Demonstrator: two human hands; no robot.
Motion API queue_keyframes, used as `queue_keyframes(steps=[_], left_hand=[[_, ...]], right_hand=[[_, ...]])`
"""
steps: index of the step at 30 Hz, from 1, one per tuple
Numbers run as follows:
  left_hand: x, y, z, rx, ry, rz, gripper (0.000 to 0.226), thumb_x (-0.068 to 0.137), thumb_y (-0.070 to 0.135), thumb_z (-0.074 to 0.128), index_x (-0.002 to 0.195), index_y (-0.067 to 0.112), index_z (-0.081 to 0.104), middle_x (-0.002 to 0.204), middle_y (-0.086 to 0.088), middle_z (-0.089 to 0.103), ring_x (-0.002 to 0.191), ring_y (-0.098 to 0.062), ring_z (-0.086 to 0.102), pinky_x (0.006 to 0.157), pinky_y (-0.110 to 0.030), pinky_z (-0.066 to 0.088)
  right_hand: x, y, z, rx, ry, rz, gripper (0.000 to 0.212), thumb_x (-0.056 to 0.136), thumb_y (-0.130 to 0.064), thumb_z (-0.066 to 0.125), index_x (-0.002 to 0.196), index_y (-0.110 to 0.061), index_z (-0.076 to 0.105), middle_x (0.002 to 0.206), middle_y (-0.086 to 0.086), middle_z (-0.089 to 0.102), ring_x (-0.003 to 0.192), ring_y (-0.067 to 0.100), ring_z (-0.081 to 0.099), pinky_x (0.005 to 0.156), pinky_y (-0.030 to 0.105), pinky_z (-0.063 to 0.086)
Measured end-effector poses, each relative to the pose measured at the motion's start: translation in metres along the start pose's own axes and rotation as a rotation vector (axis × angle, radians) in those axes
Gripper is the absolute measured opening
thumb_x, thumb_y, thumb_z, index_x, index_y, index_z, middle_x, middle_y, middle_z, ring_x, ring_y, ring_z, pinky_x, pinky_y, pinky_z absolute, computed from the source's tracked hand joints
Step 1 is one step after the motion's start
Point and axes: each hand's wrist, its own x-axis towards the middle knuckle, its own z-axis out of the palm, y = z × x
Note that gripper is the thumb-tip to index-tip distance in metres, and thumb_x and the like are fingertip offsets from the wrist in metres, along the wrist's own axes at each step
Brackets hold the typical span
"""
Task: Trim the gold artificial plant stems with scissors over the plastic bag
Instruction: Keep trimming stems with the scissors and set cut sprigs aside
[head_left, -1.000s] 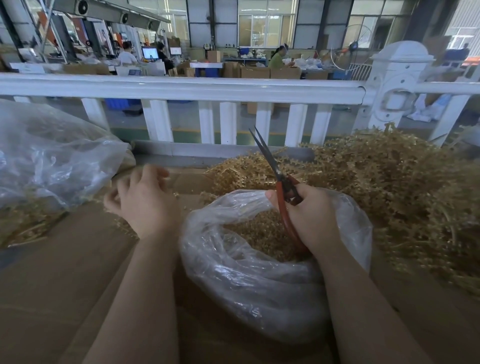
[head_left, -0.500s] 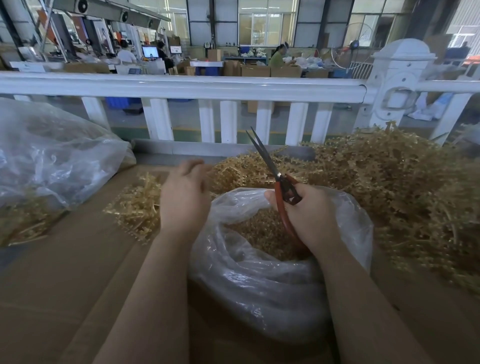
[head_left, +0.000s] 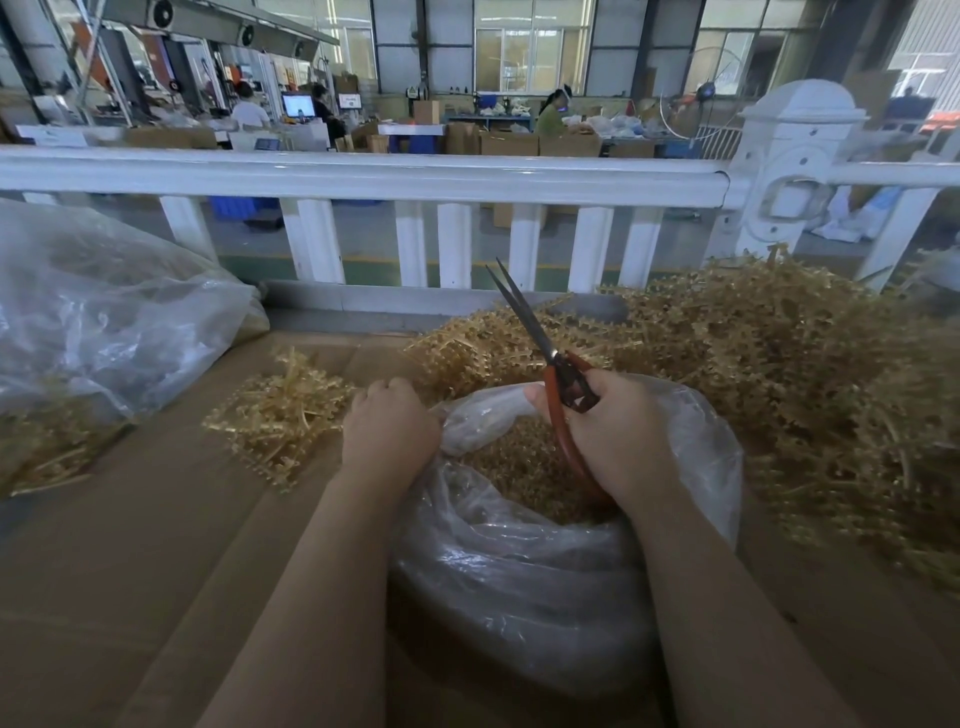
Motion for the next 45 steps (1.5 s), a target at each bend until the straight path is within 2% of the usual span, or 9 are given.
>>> queue_keyframes(steps=[6, 8, 10, 15, 21, 30, 39, 43, 45], left_hand=[[-0.002, -0.003, -0.002, -0.045, 0.018, -0.006, 0.036, 0.096, 0.046, 0.057, 0.114, 0.016, 0.067, 0.121, -0.009, 0.059, 0.121, -0.031, 0.049, 0.107, -0.047, 0.039], [-0.004, -0.001, -0.004, -0.187, 0.021, -0.015, 0.031, 0.096, 0.047, 0.058, 0.1, 0.017, 0.065, 0.1, -0.002, 0.064, 0.099, -0.024, 0.06, 0.089, -0.041, 0.05], [-0.006, 0.001, -0.006, -0.379, -0.015, -0.047, 0.032, 0.098, 0.046, 0.054, 0.086, 0.016, 0.06, 0.078, 0.001, 0.062, 0.074, -0.017, 0.059, 0.067, -0.032, 0.047], [-0.011, -0.001, -0.016, -0.91, 0.09, -0.105, 0.023, 0.094, 0.025, 0.066, 0.081, 0.006, 0.07, 0.066, -0.003, 0.064, 0.058, -0.015, 0.056, 0.049, -0.019, 0.046], [-0.013, 0.004, -0.025, -1.155, 0.228, -0.067, 0.013, 0.088, 0.013, 0.073, 0.09, -0.001, 0.073, 0.085, -0.007, 0.076, 0.073, -0.008, 0.071, 0.065, -0.015, 0.054], [-0.014, 0.018, -0.032, -1.577, 0.241, 0.062, 0.005, 0.091, 0.005, 0.068, 0.09, 0.01, 0.069, 0.084, -0.006, 0.075, 0.085, -0.018, 0.073, 0.078, -0.023, 0.057], [-0.018, 0.033, -0.042, -1.313, 0.221, 0.201, 0.012, 0.083, 0.009, 0.078, 0.092, 0.002, 0.073, 0.082, -0.006, 0.076, 0.079, -0.013, 0.073, 0.075, -0.022, 0.057], [-0.027, 0.046, -0.04, -1.111, 0.019, 0.299, 0.006, 0.079, 0.009, 0.08, 0.082, 0.012, 0.076, 0.083, -0.001, 0.077, 0.08, -0.011, 0.072, 0.081, -0.024, 0.057], [-0.03, 0.047, -0.04, -1.059, -0.084, 0.332, 0.01, 0.081, 0.021, 0.079, 0.084, 0.011, 0.077, 0.084, -0.005, 0.077, 0.082, -0.014, 0.072, 0.085, -0.03, 0.057]], right_hand=[[0.0, -0.001, 0.0, -0.011, -0.012, -0.001, 0.044, 0.079, -0.069, 0.07, 0.088, -0.026, 0.072, 0.07, -0.009, 0.069, 0.07, 0.009, 0.067, 0.063, 0.028, 0.052], [-0.001, 0.0, 0.0, -0.01, -0.02, 0.003, 0.043, 0.079, -0.069, 0.07, 0.086, -0.027, 0.071, 0.068, -0.009, 0.069, 0.069, 0.009, 0.067, 0.064, 0.028, 0.053], [-0.001, 0.0, 0.001, -0.017, -0.025, 0.008, 0.042, 0.077, -0.069, 0.072, 0.087, -0.027, 0.07, 0.068, -0.011, 0.069, 0.069, 0.006, 0.067, 0.063, 0.026, 0.051], [-0.002, -0.002, 0.001, -0.137, 0.019, -0.036, 0.044, 0.075, -0.07, 0.073, 0.093, -0.031, 0.065, 0.079, -0.018, 0.067, 0.076, 0.0, 0.061, 0.062, 0.017, 0.042], [-0.003, -0.005, 0.003, -0.477, 0.167, -0.23, 0.035, 0.091, -0.062, 0.055, 0.086, -0.027, 0.055, 0.07, -0.019, 0.048, 0.065, 0.001, 0.045, 0.053, 0.017, 0.029], [0.001, 0.001, 0.004, -0.639, 0.082, -0.116, 0.039, 0.092, -0.064, 0.049, 0.077, -0.028, 0.055, 0.065, -0.013, 0.052, 0.058, -0.001, 0.042, 0.048, 0.021, 0.025], [0.002, -0.007, -0.002, -0.071, 0.149, 0.004, 0.037, 0.085, -0.061, 0.052, 0.075, -0.027, 0.062, 0.065, -0.009, 0.063, 0.066, 0.008, 0.06, 0.054, 0.025, 0.04], [0.003, -0.006, -0.004, 0.074, 0.161, 0.014, 0.023, 0.091, -0.04, 0.068, 0.075, -0.023, 0.068, 0.061, -0.007, 0.065, 0.064, 0.01, 0.064, 0.057, 0.026, 0.044], [0.002, -0.005, -0.004, 0.03, 0.148, 0.003, 0.027, 0.092, -0.042, 0.067, 0.072, -0.024, 0.065, 0.06, -0.007, 0.064, 0.063, 0.009, 0.063, 0.054, 0.025, 0.04]])
